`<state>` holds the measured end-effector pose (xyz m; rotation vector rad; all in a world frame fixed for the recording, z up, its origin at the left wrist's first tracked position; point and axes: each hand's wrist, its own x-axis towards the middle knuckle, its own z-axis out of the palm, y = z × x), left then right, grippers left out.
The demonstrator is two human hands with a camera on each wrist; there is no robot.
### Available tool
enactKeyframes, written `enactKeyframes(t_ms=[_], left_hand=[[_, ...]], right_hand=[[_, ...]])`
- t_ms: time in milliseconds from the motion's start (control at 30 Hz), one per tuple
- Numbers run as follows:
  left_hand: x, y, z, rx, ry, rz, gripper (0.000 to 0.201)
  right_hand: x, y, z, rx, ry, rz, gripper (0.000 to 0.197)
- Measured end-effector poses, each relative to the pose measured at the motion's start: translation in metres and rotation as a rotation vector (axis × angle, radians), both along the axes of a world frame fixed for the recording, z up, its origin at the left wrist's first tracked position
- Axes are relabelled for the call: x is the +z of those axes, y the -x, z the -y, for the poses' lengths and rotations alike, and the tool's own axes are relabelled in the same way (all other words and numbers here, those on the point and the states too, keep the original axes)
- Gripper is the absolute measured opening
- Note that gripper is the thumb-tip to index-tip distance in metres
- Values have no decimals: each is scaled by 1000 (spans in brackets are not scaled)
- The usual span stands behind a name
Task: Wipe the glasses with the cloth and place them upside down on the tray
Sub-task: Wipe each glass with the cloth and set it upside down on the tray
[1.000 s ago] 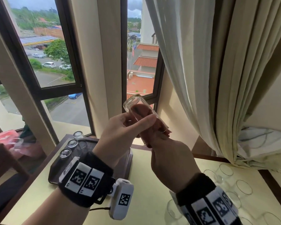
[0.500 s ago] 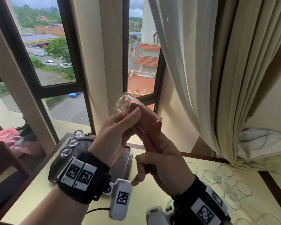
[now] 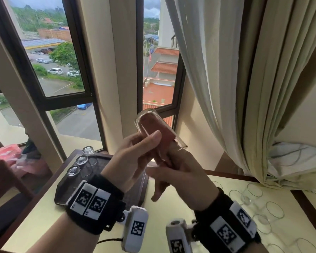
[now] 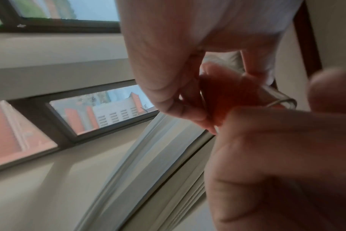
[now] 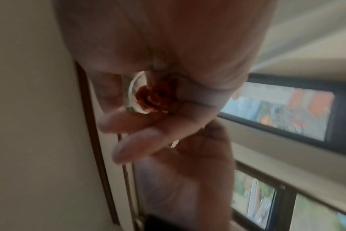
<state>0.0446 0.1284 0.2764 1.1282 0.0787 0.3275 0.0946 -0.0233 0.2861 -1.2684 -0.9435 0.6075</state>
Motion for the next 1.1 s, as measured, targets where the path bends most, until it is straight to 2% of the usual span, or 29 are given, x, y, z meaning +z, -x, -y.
enactKeyframes(t_ms=[33, 67, 133, 167, 200, 267, 333, 400, 500, 600, 667, 733, 800, 867, 967, 1100], left_hand=[[-1, -1, -1, -28, 67, 6, 69], [-1, -3, -1, -39, 120, 20, 82], [-3, -9, -1, -2, 178, 59, 88], [-4, -11, -1, 3, 184, 67, 87], [-5, -13, -1, -11, 179, 67, 87], [-9, -14, -3, -61, 159, 58, 83], [-12, -14, -5, -115, 146, 20, 80], [-15, -14, -3, -157, 141, 19, 75], [-13, -16, 2, -156, 174, 13, 55], [-7, -15, 6, -179, 305, -57, 74], [-5, -17, 3, -161, 374, -161, 78], [-4, -20, -3, -166, 392, -297, 98], [-4, -25, -9, -155, 345, -426, 106], [-5, -27, -13, -132, 275, -467, 90], [-6, -28, -18, -53, 197, -438, 70], [-9, -29, -22, 38, 226, -314, 55]], right_hand=[[0, 4, 0, 29, -78, -124, 28], [-1, 8, -2, 2, -113, -210, 40], [-8, 13, -8, -156, -142, -317, 63], [-9, 15, -11, -249, -153, -338, 68], [-10, 16, -12, -322, -155, -341, 65], [-8, 17, -13, -442, -120, -297, 47], [-5, 16, -11, -518, -65, -217, 32], [-5, 13, -8, -610, -17, -101, 25], [-14, 6, -5, -776, 54, 187, 21], [-23, 0, -1, -855, 49, 566, 24], [-27, -4, 2, -840, 71, 809, 27], [-31, -11, 9, -838, 88, 1032, 18], [-38, -18, 14, -841, 89, 1212, 27], [-44, -21, 18, -803, 41, 1289, 31], [-54, -22, 17, -739, 6, 1319, 40], [-59, -31, 11, -628, 176, 1264, 38]])
